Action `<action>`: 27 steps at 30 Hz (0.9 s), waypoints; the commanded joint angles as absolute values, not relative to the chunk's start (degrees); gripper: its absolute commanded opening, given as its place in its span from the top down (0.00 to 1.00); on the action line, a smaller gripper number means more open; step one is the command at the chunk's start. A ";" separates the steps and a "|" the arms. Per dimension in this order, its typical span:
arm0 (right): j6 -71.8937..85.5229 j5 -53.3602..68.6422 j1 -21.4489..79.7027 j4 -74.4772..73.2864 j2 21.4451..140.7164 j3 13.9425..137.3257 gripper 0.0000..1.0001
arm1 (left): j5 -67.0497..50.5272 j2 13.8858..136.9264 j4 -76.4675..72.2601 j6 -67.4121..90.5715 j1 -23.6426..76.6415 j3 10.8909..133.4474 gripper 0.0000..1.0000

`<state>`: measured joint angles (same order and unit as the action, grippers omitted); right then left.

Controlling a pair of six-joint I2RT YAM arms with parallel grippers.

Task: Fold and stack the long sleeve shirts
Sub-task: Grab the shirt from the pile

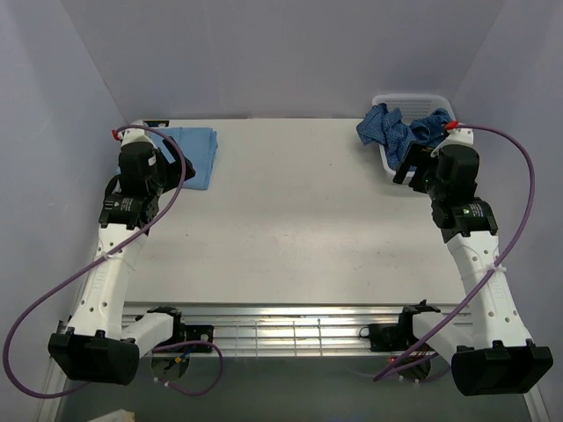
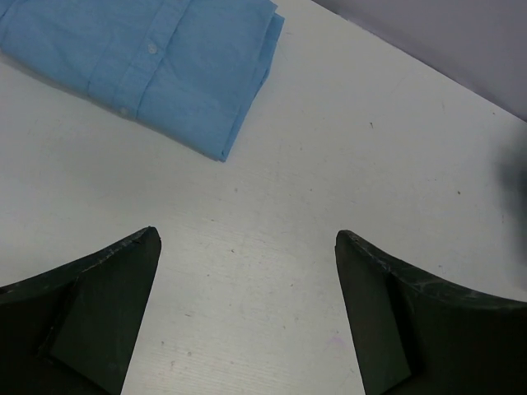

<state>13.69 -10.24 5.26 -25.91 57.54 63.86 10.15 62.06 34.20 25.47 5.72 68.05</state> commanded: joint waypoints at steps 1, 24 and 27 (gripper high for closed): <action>8.19 -9.59 5.10 -23.47 57.39 65.65 0.10 | 7.74 62.14 32.26 26.01 5.71 68.38 0.02; -5.96 19.94 -12.57 -32.96 127.77 125.33 0.10 | 12.48 65.03 31.73 32.78 5.71 66.09 0.02; -6.94 22.22 -12.48 -32.17 131.56 124.46 0.10 | 12.92 66.17 31.64 33.05 5.80 66.09 0.02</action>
